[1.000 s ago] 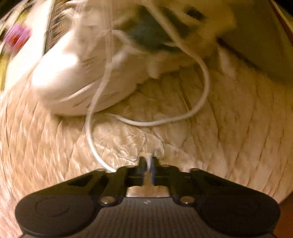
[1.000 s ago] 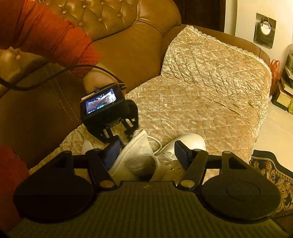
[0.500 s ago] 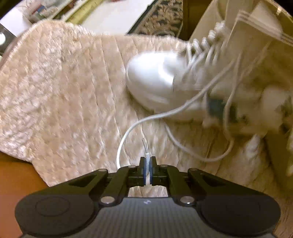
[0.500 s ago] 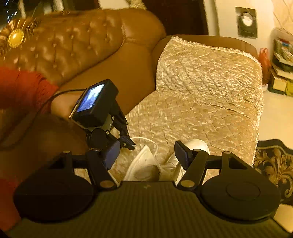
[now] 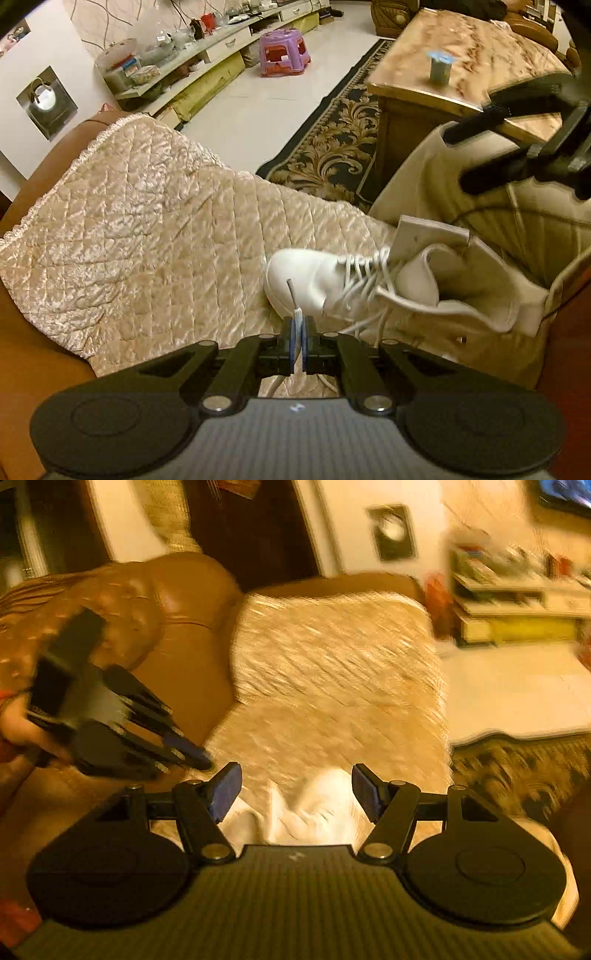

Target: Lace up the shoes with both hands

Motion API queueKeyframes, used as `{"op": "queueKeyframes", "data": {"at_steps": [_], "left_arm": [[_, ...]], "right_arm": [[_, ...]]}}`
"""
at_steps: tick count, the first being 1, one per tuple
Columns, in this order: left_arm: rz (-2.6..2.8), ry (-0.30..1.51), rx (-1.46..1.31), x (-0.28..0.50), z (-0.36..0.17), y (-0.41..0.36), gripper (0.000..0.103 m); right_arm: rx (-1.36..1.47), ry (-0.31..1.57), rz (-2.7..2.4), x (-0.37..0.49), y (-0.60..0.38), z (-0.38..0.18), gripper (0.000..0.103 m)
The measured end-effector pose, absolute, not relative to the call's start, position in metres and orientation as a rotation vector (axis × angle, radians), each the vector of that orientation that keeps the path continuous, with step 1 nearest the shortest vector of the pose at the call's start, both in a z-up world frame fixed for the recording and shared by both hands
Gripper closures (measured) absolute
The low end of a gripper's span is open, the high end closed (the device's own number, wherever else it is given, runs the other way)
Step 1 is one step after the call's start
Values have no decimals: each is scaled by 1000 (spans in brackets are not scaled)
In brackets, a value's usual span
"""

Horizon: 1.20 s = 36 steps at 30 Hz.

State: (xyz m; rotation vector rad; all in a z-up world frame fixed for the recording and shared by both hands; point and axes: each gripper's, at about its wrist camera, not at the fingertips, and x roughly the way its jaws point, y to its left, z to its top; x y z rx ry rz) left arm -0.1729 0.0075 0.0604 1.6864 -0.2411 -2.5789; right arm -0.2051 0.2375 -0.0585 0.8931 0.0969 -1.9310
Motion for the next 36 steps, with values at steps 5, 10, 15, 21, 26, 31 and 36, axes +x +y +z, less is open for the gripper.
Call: {"op": "queueKeyframes", "data": {"at_steps": [5,10,15,21,26,31,36], "left_arm": [[-2593,-232,1728,-189,65,16,100],[-2608,-223,1771,-204,70,25,100],[-2620,-221,1819,-221,74,34,100],[-2620,-314,1959,-253,68,49,100],[-2609,-476,2148,-291,58,63,100],[-2546,-528,2341,-318,48,72,100],[-2442,-537,2477,-314,36,77,100]], "right_arm": [[1058,111,-1858,-215,236,-65,29],[1113,25,-1771,-227,226,-70,51],[1142,145,-1699,-227,198,-82,84],[1308,-164,-1703,-251,235,-113,85],[1436,-423,-1695,-279,274,-139,85],[1452,-446,-1640,-282,274,-149,84],[1482,-479,-1607,-291,279,-156,82]]}}
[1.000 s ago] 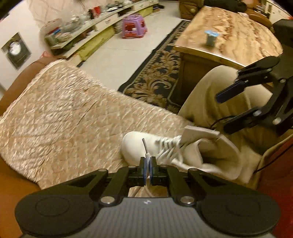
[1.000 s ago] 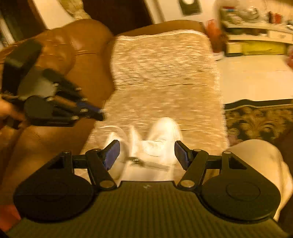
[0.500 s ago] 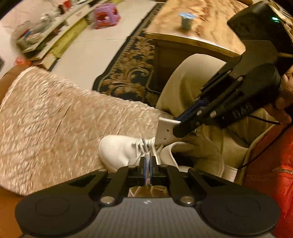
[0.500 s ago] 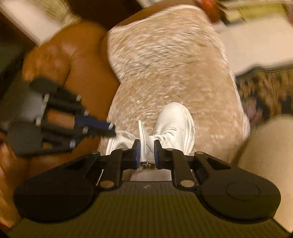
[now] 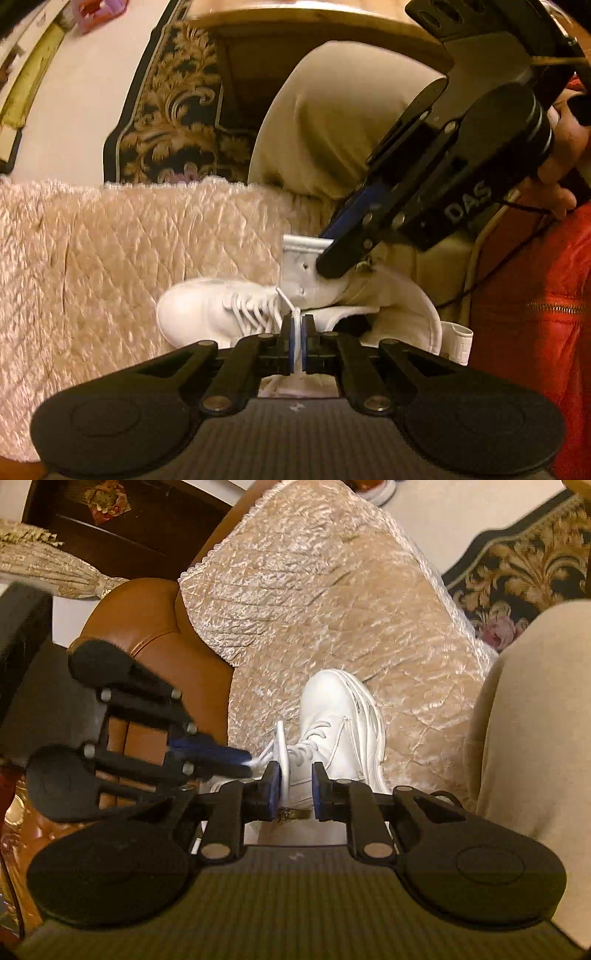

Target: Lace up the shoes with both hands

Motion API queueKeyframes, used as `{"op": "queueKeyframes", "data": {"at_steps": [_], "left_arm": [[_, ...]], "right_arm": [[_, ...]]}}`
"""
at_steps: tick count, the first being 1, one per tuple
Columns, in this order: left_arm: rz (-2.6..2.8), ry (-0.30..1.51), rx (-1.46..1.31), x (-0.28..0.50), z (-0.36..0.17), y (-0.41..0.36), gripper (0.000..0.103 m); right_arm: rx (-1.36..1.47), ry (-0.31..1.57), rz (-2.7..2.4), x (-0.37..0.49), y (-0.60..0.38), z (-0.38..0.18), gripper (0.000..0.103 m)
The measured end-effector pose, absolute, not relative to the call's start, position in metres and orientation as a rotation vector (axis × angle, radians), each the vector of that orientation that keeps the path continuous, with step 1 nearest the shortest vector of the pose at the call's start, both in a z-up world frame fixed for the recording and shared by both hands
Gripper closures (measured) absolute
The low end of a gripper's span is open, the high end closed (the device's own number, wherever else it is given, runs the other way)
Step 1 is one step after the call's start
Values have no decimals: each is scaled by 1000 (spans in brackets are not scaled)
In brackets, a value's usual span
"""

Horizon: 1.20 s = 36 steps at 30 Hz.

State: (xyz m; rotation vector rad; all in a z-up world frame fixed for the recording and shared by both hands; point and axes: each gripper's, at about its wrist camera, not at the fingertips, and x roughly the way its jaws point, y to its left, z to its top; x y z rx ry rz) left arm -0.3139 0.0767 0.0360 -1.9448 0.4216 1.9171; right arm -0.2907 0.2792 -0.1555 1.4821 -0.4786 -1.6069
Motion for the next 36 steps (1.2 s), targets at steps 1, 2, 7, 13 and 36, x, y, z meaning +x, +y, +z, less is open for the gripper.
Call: {"op": "queueKeyframes", "data": {"at_steps": [1,2,7,13,36], "left_arm": [[1913,410,-1952,-313,35,75,100],[1909,400,-1958,-313,35,74,100],[1867,397,-1953,-311,41,73,100],[1799,428,-1954,-320,40,77,100],[1793,426,-1947,-331,34,76,100]], "right_arm": [[1487,-486,-1595,-292,279,-157,81],[1492,-493,-1583,-294,278,-159,80],[1489,-480,-1567,-298,277,-163,72],[1476,-464,-1561,-299,277,-163,71],[1374,-354,-1561,-294,268,-149,68]]}}
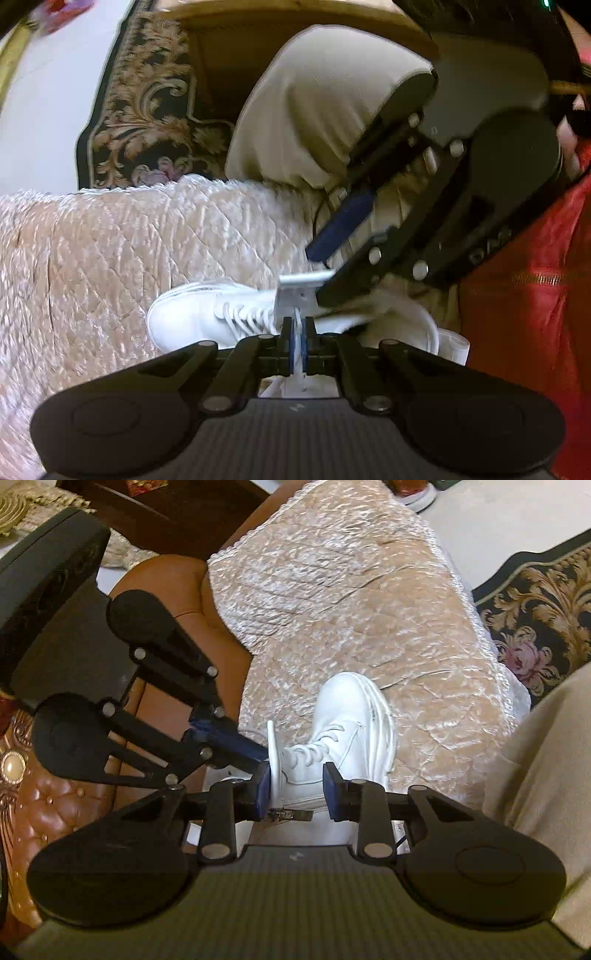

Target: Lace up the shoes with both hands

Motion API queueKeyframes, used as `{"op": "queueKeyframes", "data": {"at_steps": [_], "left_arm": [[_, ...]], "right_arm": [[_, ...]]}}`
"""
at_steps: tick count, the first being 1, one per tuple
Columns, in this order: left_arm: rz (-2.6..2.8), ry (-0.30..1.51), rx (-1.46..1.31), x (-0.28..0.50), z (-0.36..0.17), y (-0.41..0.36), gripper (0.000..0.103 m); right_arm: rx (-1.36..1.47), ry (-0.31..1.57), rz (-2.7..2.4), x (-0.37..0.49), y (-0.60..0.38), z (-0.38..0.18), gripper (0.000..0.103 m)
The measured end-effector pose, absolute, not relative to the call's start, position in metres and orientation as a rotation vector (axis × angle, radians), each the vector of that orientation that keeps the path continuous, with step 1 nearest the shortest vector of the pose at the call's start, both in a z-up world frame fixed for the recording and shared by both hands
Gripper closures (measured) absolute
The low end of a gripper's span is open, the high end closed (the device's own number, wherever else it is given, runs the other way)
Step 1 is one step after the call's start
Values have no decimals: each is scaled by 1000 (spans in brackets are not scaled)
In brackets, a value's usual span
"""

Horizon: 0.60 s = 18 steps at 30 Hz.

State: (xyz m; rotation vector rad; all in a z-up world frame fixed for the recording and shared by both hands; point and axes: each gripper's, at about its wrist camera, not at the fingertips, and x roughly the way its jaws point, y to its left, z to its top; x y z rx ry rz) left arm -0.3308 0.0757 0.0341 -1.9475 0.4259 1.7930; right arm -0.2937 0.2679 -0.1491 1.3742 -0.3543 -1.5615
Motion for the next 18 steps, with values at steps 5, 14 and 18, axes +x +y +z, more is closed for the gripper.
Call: {"op": "queueKeyframes", "data": {"at_steps": [5,14,18], "left_arm": [[1896,342,-1932,-320,41,67,100],[1993,275,-1901,-321,52,54,100],[2010,254,-1885,-323,49,55,100]], "right_arm": [[1376,-340,-1559,-294,266,-149,63],[1381,-341,-1563,-293,266,-150,62],[1386,-351,-1564,-294,267,-152,61]]}}
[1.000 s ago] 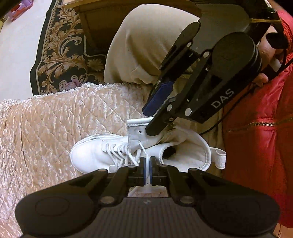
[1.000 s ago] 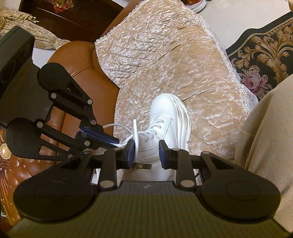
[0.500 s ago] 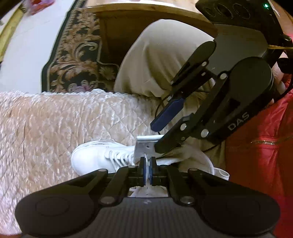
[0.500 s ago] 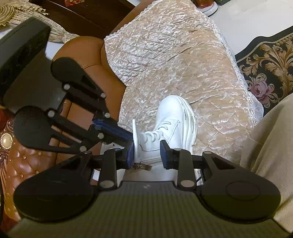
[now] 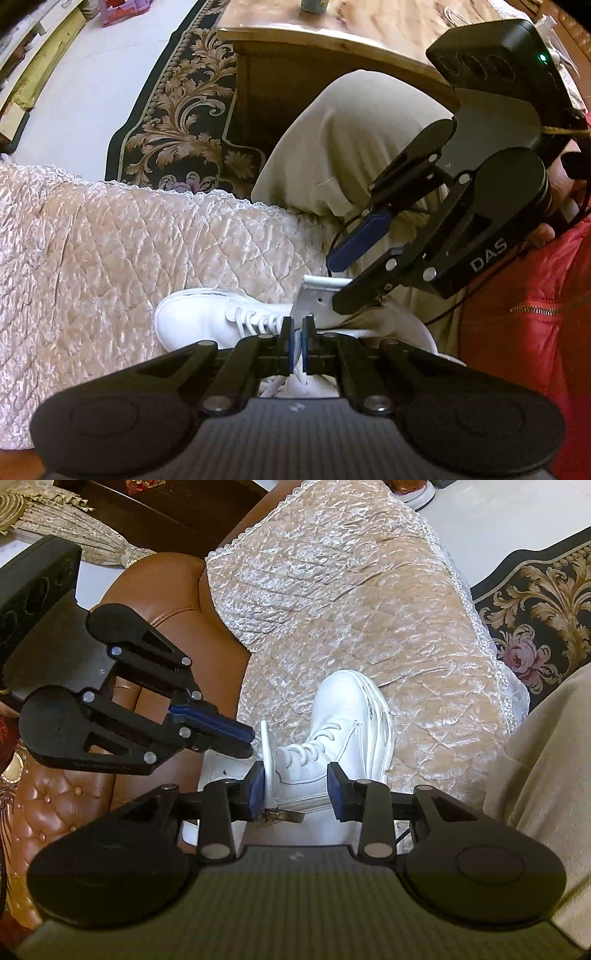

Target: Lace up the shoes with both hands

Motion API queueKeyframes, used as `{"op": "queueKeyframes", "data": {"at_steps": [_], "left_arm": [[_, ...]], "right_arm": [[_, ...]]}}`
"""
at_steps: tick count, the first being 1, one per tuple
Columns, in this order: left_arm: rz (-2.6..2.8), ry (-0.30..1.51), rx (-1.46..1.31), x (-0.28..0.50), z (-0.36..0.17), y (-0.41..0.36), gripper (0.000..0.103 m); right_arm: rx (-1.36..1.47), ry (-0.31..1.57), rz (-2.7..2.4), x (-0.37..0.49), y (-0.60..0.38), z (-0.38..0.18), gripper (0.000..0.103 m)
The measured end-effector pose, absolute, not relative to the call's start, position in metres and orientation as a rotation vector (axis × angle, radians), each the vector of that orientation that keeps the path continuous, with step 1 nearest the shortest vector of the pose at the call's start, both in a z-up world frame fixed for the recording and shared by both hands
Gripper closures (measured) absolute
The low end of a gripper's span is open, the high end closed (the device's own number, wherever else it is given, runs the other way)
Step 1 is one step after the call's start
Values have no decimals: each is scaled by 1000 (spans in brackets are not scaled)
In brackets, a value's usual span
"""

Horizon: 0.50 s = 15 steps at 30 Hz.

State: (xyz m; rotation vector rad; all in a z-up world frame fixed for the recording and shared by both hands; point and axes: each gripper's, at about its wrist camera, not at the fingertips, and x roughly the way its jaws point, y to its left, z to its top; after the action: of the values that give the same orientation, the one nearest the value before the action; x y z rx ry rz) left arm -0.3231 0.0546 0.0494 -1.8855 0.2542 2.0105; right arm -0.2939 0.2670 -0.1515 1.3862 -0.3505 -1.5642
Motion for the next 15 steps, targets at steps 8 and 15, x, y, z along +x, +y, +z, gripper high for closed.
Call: {"op": "queueKeyframes", "data": {"at_steps": [8,15], "left_arm": [[2180,55,-1836,-309,44,45,100],[2417,-188,-1777,-278,41,31,99]], "right_arm": [[1384,-350,-1553,-295,266,-152,61],[1374,-421,-1525,-300,272,-155,54]]}}
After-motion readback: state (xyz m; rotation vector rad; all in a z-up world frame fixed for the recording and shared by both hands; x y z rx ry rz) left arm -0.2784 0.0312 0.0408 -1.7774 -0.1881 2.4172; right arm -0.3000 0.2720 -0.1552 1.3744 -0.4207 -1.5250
